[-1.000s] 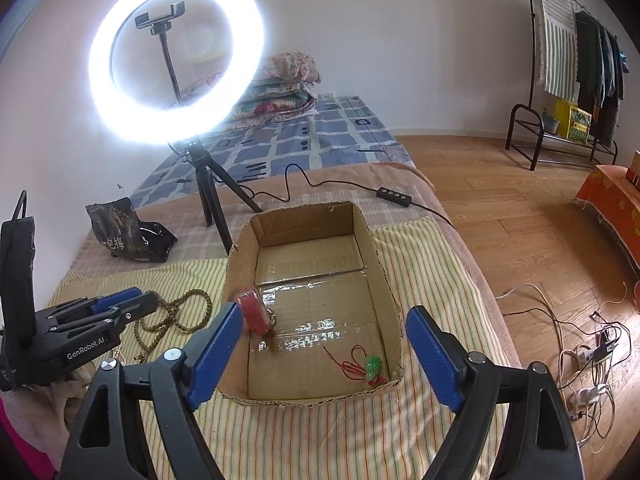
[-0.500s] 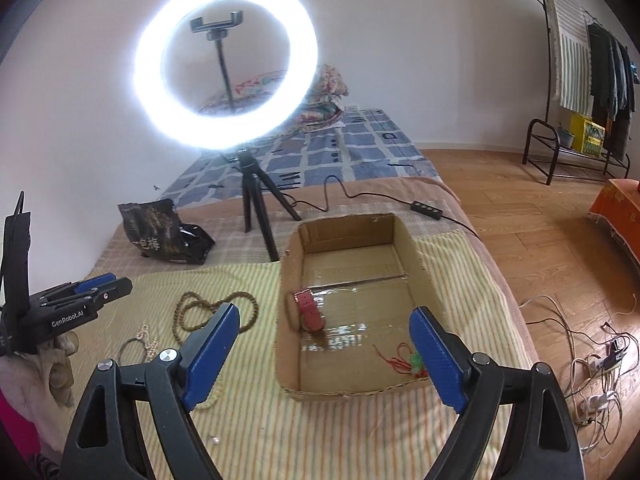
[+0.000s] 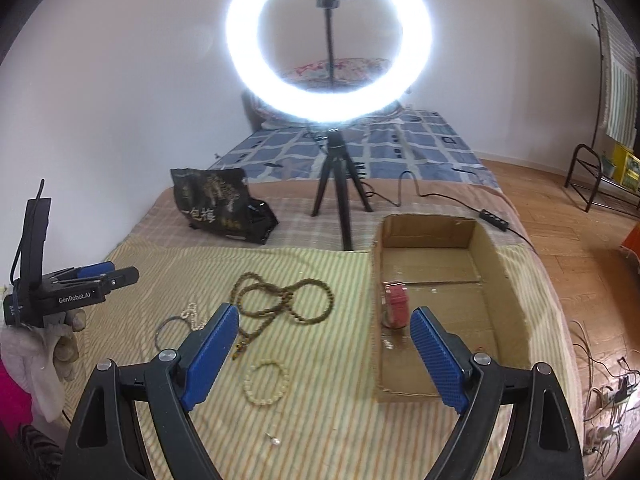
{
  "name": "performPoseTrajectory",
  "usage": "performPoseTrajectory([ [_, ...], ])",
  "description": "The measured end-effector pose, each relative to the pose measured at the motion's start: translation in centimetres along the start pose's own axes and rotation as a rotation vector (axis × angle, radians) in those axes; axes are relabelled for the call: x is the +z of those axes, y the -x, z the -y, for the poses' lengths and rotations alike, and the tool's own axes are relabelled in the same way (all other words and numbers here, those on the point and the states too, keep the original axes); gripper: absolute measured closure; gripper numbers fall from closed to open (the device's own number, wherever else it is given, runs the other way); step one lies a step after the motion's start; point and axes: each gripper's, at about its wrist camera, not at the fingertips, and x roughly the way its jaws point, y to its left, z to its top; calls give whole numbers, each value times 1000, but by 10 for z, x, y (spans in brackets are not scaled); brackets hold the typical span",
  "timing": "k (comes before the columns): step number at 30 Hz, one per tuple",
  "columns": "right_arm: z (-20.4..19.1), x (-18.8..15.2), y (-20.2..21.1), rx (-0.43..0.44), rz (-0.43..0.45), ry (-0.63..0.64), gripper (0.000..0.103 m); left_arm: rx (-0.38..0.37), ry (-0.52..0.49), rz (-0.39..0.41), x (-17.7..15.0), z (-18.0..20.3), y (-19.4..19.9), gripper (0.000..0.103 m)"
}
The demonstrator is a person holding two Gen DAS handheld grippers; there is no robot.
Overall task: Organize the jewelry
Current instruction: 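Move the left tool to the blue bangle while the right tool approaches the cream bead bracelet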
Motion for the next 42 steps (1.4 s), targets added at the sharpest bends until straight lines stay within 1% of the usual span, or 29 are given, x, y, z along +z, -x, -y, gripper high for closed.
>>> performPoseTrajectory([
  [6, -21, -1, -20, 27, -37, 35, 14, 2, 11, -44, -20, -25, -9, 24],
  [9, -25, -3, -34, 42, -74, 34, 14, -12, 12, -73, -29, -30, -16, 24],
  [14, -25, -10, -53, 54, -133, 9, 14, -36, -45, -100, -41, -21, -25, 24],
  [16, -24, -11, -58, 58, -147, 4, 14, -43, -69, -122, -46, -15, -32, 24],
  [24, -30, -17, -76, 68, -204, 26, 14, -47, -111, -208, -66, -1, -62, 24],
  [29, -31, -21, -84, 68, -228, 43, 14, -36, -106, -221, -73, 1, -74, 24],
  [34, -30, -26, -92, 66, -254, 52, 14, -27, -114, -223, -73, 8, -84, 24],
  [37, -30, -30, -99, 77, -281, 50, 14, -9, -136, -230, -72, 13, -91, 24],
  [42, -29, -39, -112, 95, -335, 43, 14, 17, -137, -230, -71, 15, -99, 24],
])
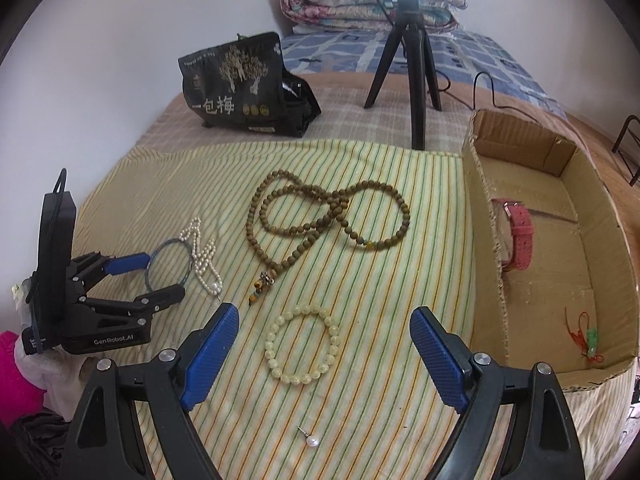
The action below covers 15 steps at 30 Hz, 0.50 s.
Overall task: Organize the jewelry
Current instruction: 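Move the left tool to the blue bangle while the right tool approaches the cream bead bracelet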
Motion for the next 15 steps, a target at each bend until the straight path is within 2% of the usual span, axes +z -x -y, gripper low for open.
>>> performPoseTrajectory([
  [4, 2, -3, -14, -27, -53, 4, 18, 9, 7, 4, 2, -2, -3, 20],
  [6, 5, -4, -21, -32, -81, -6, 25, 6, 9, 4, 2, -3, -4, 20],
  [10, 7, -9, -31, -17, -117, -19, 32, -6, 9, 15, 3, -7, -5, 20],
  [15, 0, -16, -44, -48, -167, 26, 40, -1, 10, 15, 4, -6, -6, 22],
])
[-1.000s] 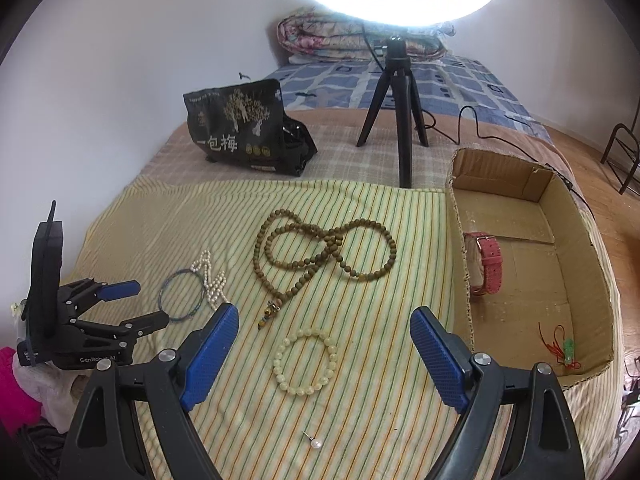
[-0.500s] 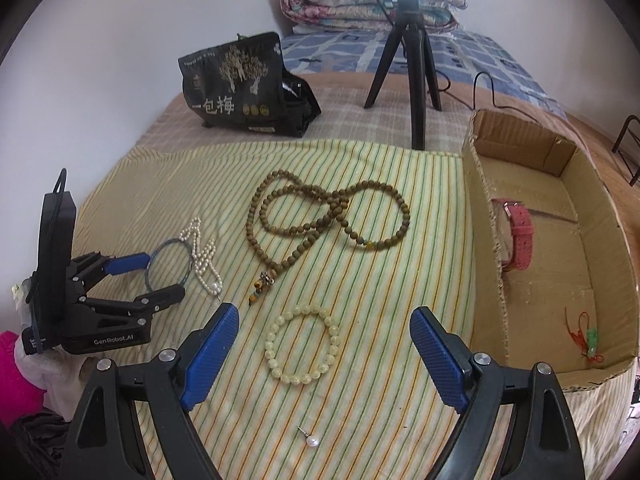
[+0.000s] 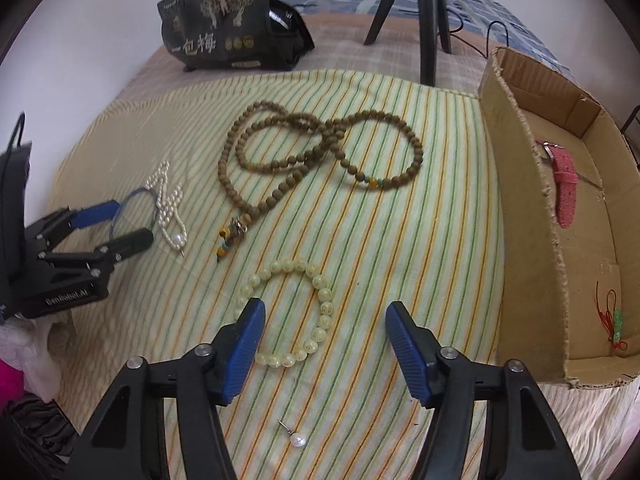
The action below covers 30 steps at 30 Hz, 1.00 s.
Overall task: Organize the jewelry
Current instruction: 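Move the left tool to the blue bangle while the right tool approaches the cream bead bracelet, then close the left tool on the blue bangle while the right tool grips the cream bracelet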
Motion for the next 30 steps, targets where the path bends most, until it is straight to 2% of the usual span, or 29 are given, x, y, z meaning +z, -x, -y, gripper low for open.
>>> performPoseTrajectory([
  [2, -2, -1, -4, -16, -5, 13, 41, 5, -8, 4, 0, 2, 1, 28],
  [4, -3, -1, -5, -26, -2, 17, 44, 10, -12, 4, 0, 3, 1, 28],
  [6, -2, -1, -4, -32, 5, 17, 62, 9, -11, 6, 0, 2, 1, 28],
  [9, -1, -1, -2, -18, 12, 10, 80, 13, -8, 7, 1, 3, 2, 29],
  [13, -1, 1, -1, 6, 19, 6, 96, 19, -8, 8, 1, 4, 4, 29],
  [30, -10, 4, 45, 37, 147, 10, 98, 30, 28, 77, 6, -4, 36, 29],
])
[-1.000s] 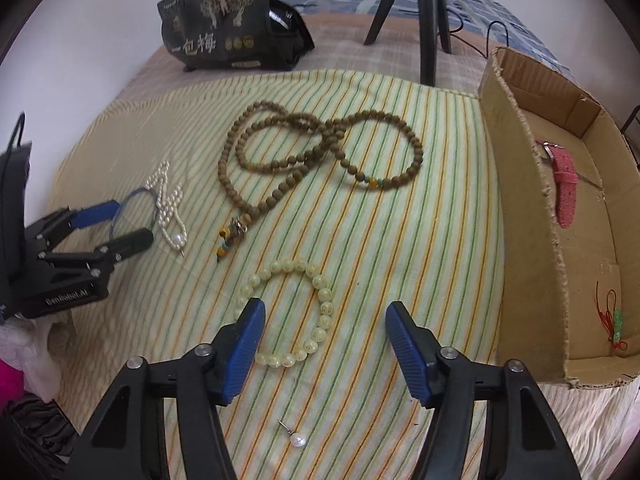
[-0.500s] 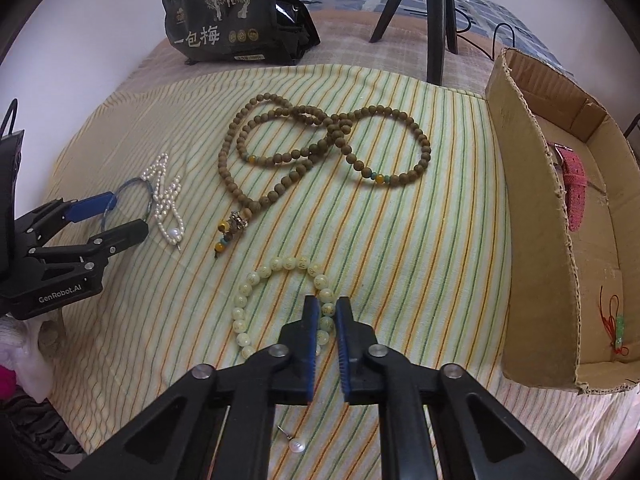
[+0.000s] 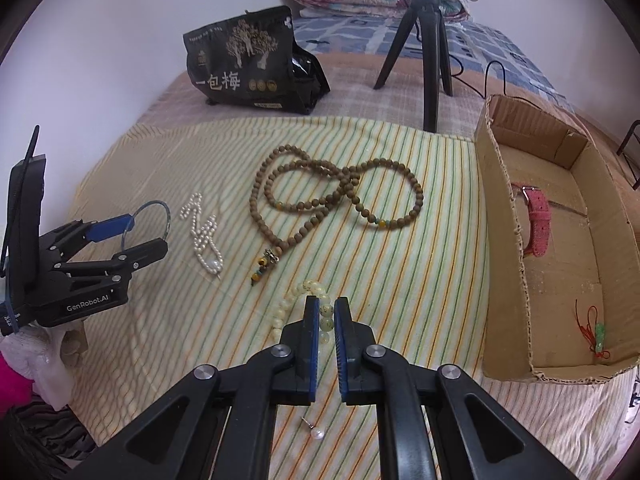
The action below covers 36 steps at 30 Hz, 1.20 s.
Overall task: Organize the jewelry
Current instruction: 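Close the left tool on the blue bangle while the right tool grips the cream bracelet, then carry the bangle with the left tool into the box while the right tool drops the bracelet there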
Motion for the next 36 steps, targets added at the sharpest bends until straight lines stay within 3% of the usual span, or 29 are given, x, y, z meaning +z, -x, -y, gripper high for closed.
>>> performPoseTrajectory([
  [16, -10, 8, 50, -4, 138, 37, 98, -33, 60, 105, 12, -1, 48, 29],
  [36, 57, 9, 112, -62, 281, -87, 98, -139, -26, 181, 40, 79, 73, 29],
])
